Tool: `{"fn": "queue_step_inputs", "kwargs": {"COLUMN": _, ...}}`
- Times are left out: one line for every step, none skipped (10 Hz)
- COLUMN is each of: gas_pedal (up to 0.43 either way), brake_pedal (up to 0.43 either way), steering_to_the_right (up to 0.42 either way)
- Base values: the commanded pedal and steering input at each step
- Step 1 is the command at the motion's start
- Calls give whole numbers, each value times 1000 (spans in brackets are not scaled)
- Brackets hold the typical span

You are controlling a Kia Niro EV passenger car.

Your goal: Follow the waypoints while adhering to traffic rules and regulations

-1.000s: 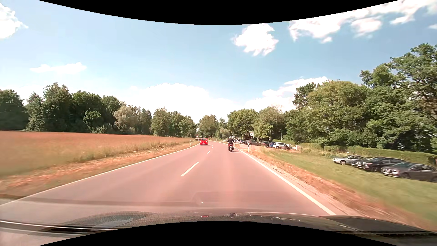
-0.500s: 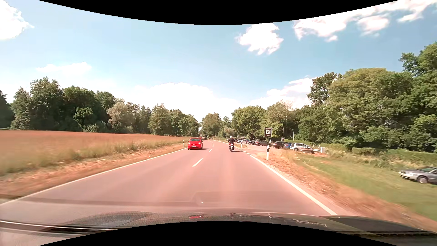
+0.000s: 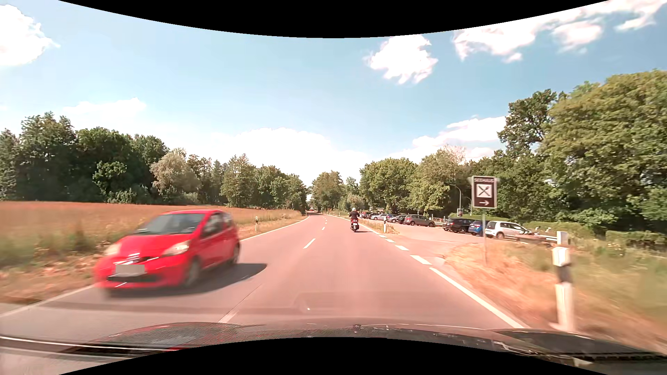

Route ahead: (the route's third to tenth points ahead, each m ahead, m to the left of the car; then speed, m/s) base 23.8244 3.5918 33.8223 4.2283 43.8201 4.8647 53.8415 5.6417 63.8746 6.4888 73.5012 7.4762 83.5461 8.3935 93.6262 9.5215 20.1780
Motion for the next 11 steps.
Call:
{"fn": "queue_step_inputs", "kwargs": {"gas_pedal": 268, "brake_pedal": 6, "steering_to_the_right": -10}}
{"fn": "queue_step_inputs", "kwargs": {"gas_pedal": 268, "brake_pedal": 6, "steering_to_the_right": -10}}
{"fn": "queue_step_inputs", "kwargs": {"gas_pedal": 268, "brake_pedal": 6, "steering_to_the_right": -10}}
{"fn": "queue_step_inputs", "kwargs": {"gas_pedal": 268, "brake_pedal": 6, "steering_to_the_right": -10}}
{"fn": "queue_step_inputs", "kwargs": {"gas_pedal": 268, "brake_pedal": 6, "steering_to_the_right": -10}}
{"fn": "queue_step_inputs", "kwargs": {"gas_pedal": 248, "brake_pedal": 6, "steering_to_the_right": -10}}
{"fn": "queue_step_inputs", "kwargs": {"gas_pedal": 209, "brake_pedal": 6, "steering_to_the_right": -10}}
{"fn": "queue_step_inputs", "kwargs": {"gas_pedal": 189, "brake_pedal": 6, "steering_to_the_right": -10}}
{"fn": "queue_step_inputs", "kwargs": {"gas_pedal": 177, "brake_pedal": 6, "steering_to_the_right": -10}}
{"fn": "queue_step_inputs", "kwargs": {"gas_pedal": 177, "brake_pedal": 6, "steering_to_the_right": -10}}
{"fn": "queue_step_inputs", "kwargs": {"gas_pedal": 177, "brake_pedal": 6, "steering_to_the_right": -10}}
